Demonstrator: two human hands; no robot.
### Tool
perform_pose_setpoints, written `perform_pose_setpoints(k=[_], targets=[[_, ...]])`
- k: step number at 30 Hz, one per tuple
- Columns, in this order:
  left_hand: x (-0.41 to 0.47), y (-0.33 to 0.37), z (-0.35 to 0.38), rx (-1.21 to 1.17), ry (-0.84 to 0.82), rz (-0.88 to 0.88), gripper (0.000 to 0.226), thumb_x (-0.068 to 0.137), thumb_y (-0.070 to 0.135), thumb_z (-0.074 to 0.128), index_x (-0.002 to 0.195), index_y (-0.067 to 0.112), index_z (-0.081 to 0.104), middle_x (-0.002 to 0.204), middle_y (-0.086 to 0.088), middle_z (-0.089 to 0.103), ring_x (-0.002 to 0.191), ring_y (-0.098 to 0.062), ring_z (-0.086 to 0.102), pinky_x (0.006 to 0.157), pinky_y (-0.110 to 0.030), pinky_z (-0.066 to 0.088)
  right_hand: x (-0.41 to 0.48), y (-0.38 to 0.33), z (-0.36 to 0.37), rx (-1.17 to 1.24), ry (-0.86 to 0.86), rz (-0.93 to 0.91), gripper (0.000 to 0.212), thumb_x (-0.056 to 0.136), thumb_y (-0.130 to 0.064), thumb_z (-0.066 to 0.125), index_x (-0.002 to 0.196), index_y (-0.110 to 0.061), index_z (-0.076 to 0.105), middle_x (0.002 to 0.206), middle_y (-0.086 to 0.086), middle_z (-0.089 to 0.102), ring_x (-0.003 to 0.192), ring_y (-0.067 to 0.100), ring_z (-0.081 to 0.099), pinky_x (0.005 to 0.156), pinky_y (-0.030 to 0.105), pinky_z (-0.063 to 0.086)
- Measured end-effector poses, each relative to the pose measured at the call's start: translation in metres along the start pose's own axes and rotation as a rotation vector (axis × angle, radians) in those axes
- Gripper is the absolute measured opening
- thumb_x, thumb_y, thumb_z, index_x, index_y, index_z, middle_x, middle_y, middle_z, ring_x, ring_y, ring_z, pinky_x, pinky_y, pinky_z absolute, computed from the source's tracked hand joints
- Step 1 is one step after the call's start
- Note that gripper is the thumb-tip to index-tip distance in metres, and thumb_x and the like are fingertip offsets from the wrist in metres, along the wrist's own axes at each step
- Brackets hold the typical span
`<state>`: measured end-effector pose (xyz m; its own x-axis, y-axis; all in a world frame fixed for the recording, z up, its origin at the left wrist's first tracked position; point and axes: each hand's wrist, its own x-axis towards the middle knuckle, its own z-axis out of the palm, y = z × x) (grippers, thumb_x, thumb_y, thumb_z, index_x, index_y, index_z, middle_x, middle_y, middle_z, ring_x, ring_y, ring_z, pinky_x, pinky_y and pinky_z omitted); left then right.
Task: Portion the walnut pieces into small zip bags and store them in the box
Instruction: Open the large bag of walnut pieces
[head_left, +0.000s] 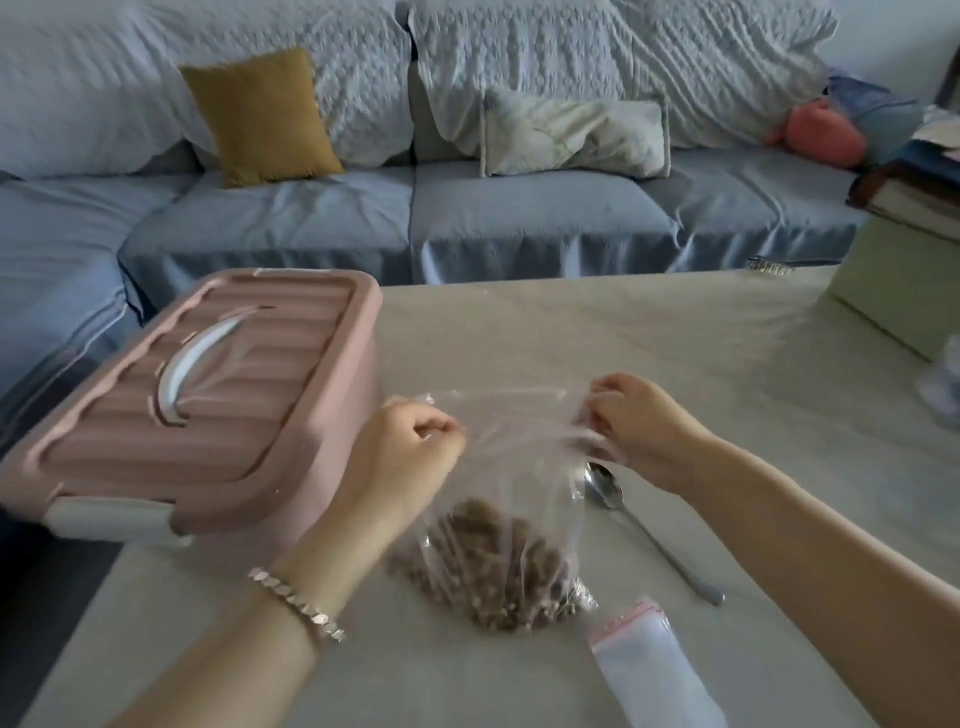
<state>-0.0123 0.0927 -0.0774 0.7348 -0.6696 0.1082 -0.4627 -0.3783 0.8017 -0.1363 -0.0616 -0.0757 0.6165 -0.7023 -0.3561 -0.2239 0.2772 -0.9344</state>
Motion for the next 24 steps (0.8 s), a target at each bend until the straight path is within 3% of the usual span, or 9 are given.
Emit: perform_pose_setpoints(k=[3,5,9,11,13,15,18,20,24], targets=[[-0.015,0.002,-0.009,0.264,-0.121,0.071,0.05,0.07,0.01,0.073,0.118,0.012,0.058,0.109,0.003,0.041,0.103,-0.021,0.054,0.071,-0.012,0.033,-0.013,0.0,0.012,-0.002,0.09,-0.062,0.021,0.091,0.004,0.033,0.08,-0.011,0.042,0.062,0.005,0.037,0.047,0.014,0.036,0.044,0.025,0.038],[-0.023,0.005,-0.018,0.369,-0.194,0.101,0.071,0.071,0.006,0.07,0.134,0.013,0.04,0.127,-0.003,0.032,0.112,-0.024,0.05,0.073,-0.015,0.033,-0.022,0.001,0.018,-0.103,0.112,-0.135,0.01,0.089,-0.007,0.047,0.097,-0.012,0.042,0.07,0.004,0.042,0.055,0.016,0.042,0.048,0.024,0.038],[-0.034,0.0,-0.023,0.526,-0.349,0.108,0.085,0.077,0.004,0.061,0.146,0.019,0.012,0.141,-0.005,0.014,0.119,-0.027,0.043,0.063,-0.012,0.027,-0.04,0.013,0.019,-0.529,-0.081,-0.5,0.048,0.071,-0.039,0.061,0.111,-0.033,0.036,0.105,-0.002,0.036,0.081,0.015,0.046,0.075,0.018,0.041],[-0.037,-0.013,-0.018,0.536,-0.384,0.122,0.063,0.082,0.009,0.055,0.138,0.027,0.031,0.146,-0.003,0.018,0.123,-0.023,0.043,0.078,-0.017,0.036,-0.047,0.025,0.023,-0.878,-0.139,-0.81,0.049,0.073,-0.042,0.062,0.115,-0.033,0.039,0.114,-0.002,0.029,0.092,0.016,0.041,0.079,0.016,0.037],[-0.04,-0.022,-0.013,0.503,-0.358,0.128,0.024,0.088,0.021,0.049,0.103,0.036,0.058,0.146,0.001,0.031,0.119,-0.019,0.05,0.09,-0.025,0.043,-0.046,0.04,0.027,-1.142,-0.176,-1.174,0.034,0.076,-0.038,0.06,0.106,-0.027,0.05,0.119,-0.001,0.035,0.096,0.018,0.042,0.071,0.02,0.04],[-0.038,-0.033,-0.008,0.562,-0.301,0.094,0.027,0.092,0.04,0.044,0.072,0.032,0.06,0.13,0.001,0.054,0.108,-0.019,0.059,0.083,-0.029,0.047,-0.035,0.055,0.026,-1.29,-0.251,-1.36,0.016,0.082,-0.034,0.053,0.083,-0.021,0.062,0.104,-0.005,0.054,0.085,0.014,0.044,0.052,0.018,0.032],[-0.032,-0.05,-0.004,0.782,-0.245,0.119,0.032,0.093,0.041,0.046,0.071,0.02,0.055,0.111,0.001,0.061,0.1,-0.024,0.061,0.072,-0.027,0.042,-0.023,0.068,0.029,-1.427,-0.235,-1.22,0.036,0.087,-0.035,0.044,0.061,-0.02,0.064,0.067,-0.008,0.06,0.072,0.011,0.049,0.044,0.018,0.025],[-0.028,-0.056,0.001,0.896,-0.286,0.177,0.016,0.091,0.021,0.048,0.096,0.02,0.063,0.11,-0.002,0.055,0.097,-0.029,0.06,0.073,-0.03,0.042,-0.018,0.066,0.033,-1.506,-0.276,-0.886,0.037,0.094,-0.038,0.04,0.078,-0.016,0.065,0.082,0.001,0.062,0.082,0.02,0.058,0.058,0.024,0.043],[-0.027,-0.066,0.016,0.868,-0.414,0.289,0.041,0.087,0.003,0.047,0.117,0.031,0.053,0.099,0.0,0.032,0.097,-0.031,0.055,0.068,-0.034,0.035,-0.012,0.063,0.03,-1.572,-0.393,-0.369,0.03,0.089,-0.044,0.051,0.114,-0.029,0.055,0.109,0.0,0.062,0.102,0.022,0.057,0.075,0.029,0.04]])
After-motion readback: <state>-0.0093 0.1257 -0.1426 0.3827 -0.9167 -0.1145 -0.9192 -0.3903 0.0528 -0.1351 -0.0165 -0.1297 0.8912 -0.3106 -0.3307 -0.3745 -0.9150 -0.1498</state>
